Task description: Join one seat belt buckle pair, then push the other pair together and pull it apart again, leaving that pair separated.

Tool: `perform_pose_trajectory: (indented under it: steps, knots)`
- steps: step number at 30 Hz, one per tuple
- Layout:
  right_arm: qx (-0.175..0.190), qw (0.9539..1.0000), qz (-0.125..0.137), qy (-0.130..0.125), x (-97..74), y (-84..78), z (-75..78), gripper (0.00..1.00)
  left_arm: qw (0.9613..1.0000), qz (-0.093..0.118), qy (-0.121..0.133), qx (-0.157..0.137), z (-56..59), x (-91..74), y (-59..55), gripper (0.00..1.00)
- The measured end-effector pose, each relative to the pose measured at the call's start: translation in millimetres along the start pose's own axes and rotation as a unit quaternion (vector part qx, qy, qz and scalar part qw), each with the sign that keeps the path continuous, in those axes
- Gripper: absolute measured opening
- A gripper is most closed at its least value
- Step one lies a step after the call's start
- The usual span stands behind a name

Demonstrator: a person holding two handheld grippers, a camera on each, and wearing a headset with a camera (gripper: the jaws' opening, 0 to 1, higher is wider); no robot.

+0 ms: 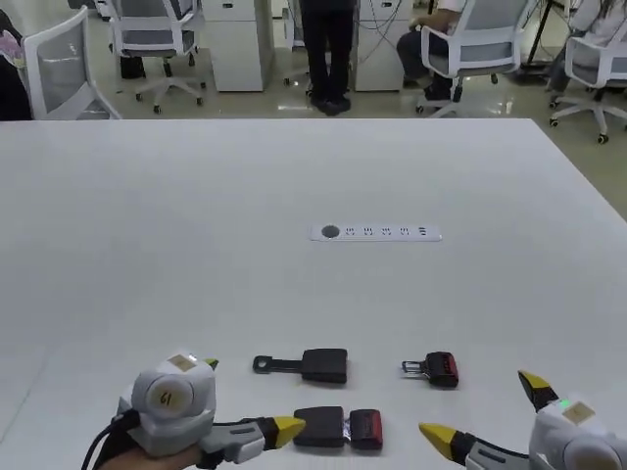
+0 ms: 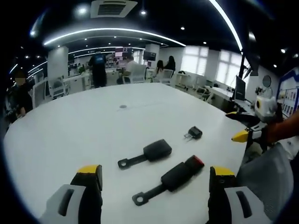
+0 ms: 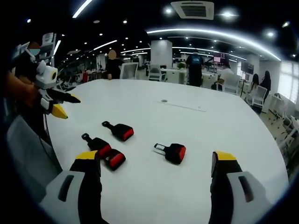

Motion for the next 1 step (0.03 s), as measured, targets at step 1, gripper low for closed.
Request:
perform_pose_trajectory:
  steps: [1]
  knots:
    - [0.000, 1.0000, 0.000, 0.000, -1.5, -0.6, -0.5, 1.00, 1.0000, 0.000, 0.001, -0.002, -2.8, -0.9, -0.7, 0.98]
Point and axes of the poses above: the centre of the closed fingertips' face, and the gripper's own axes: x roughly forward along the fingers, z roughly to its right, y roughly out of its top, the point moved 6 cm from there along -x, roughly backward along the fingers, and after that the axes turned 12 degrees about -y, right-handed, at the moved point
